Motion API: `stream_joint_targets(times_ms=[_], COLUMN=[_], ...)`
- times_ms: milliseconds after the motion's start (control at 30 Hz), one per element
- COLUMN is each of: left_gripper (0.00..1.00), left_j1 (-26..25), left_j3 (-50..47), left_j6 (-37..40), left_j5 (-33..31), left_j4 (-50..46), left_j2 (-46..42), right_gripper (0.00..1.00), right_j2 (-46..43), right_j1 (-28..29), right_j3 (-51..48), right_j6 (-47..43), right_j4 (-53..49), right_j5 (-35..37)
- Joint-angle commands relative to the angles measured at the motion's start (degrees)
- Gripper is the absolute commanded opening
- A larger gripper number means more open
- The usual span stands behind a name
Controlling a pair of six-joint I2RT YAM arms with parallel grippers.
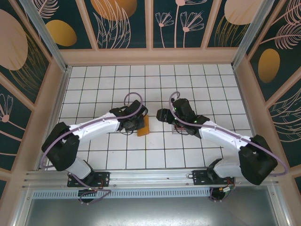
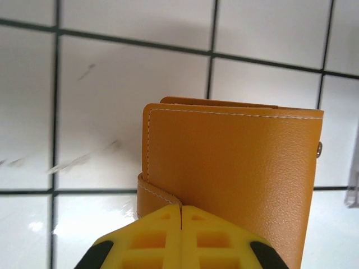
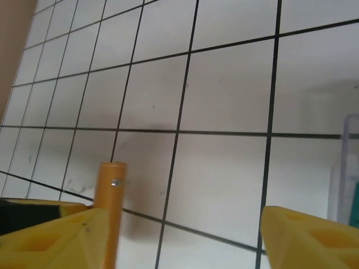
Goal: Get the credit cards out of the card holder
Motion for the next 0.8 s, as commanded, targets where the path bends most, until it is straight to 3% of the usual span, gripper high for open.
stream_joint_targets(times_ms=[0, 500, 533, 700, 767], left_gripper=[0.00, 0.00, 0.00, 0.00, 0.00], left_j1=[-0.27, -0.31, -0.27, -0.27, -0.32], left_j3=[1.87, 3.33, 3.31, 2.96, 2.49], left_j6=[-0.49, 0.50, 0.46, -0.19, -0.53], left_j5=[1.35, 1.08, 1.06, -1.39, -3.10], left_j4=[3.11, 2.55, 2.43, 0.77, -0.57], left_j2=[2.48, 3.29, 3.13, 1.26, -0.10], right_gripper=[0.66, 0.52, 0.46, 0.00, 0.00], right_j2=[3.49, 21.06, 21.58, 23.95, 24.53], right_j1=[-0.45, -0.53, -0.53, -0.79, -0.97], right_j3=[1.76, 9.12, 9.52, 10.88, 11.02], right_j6=[1.19, 0.67, 0.59, 0.31, 0.23], right_j4=[5.30, 7.74, 7.66, 6.40, 5.98], right_j5=[-9.43, -20.70, -20.98, -20.93, -20.42])
